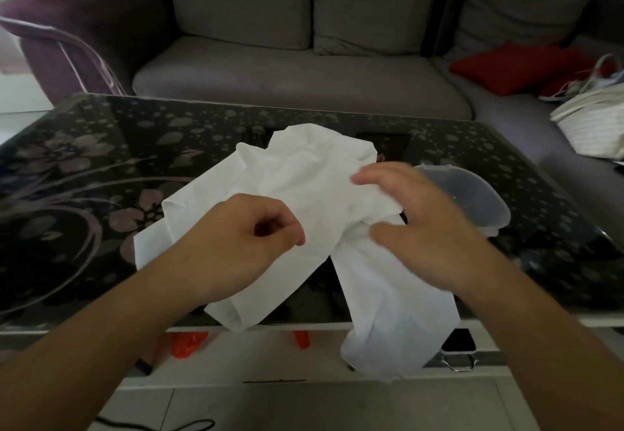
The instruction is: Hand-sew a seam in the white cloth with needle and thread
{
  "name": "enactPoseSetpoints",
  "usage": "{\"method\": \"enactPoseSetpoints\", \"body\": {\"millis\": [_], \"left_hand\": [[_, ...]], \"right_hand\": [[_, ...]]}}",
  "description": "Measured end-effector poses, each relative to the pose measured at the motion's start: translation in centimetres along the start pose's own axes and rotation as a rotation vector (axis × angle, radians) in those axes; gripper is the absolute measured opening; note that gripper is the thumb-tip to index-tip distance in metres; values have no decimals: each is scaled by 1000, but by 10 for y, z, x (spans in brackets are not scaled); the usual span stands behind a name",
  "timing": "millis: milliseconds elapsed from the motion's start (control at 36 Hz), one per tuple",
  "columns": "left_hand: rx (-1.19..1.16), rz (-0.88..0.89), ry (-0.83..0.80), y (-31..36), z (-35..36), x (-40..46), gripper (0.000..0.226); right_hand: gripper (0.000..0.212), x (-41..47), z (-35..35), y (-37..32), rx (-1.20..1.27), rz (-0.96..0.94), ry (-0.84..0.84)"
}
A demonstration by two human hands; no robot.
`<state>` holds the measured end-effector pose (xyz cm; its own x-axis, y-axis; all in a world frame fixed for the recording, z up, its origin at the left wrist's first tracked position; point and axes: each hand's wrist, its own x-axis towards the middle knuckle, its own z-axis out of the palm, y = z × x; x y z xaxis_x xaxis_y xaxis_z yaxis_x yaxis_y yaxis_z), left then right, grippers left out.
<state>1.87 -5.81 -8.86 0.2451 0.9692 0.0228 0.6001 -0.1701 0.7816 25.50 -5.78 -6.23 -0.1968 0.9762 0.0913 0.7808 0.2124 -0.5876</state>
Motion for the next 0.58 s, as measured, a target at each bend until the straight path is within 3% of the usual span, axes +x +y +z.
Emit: {"method": "enactPoseSetpoints", "body": {"millis": [83,194,278,417,583], "left_hand": [[26,33,-36,2,6,-2,19],[30,66,-95,5,14,-4,15],[25,70,-136,5,16,-6,15],[-29,3,-159,4,9,-4,17],[-19,-26,-120,0,2,0,14]], "right_hand": [[69,-5,23,-20,257,-103,-234],[39,0,49,-20,53,-202,-310],[20,0,51,-13,-3,-185,-295],[4,4,36,-10,109,-92,-224],[17,6,25,-5,205,-31,-164]]}}
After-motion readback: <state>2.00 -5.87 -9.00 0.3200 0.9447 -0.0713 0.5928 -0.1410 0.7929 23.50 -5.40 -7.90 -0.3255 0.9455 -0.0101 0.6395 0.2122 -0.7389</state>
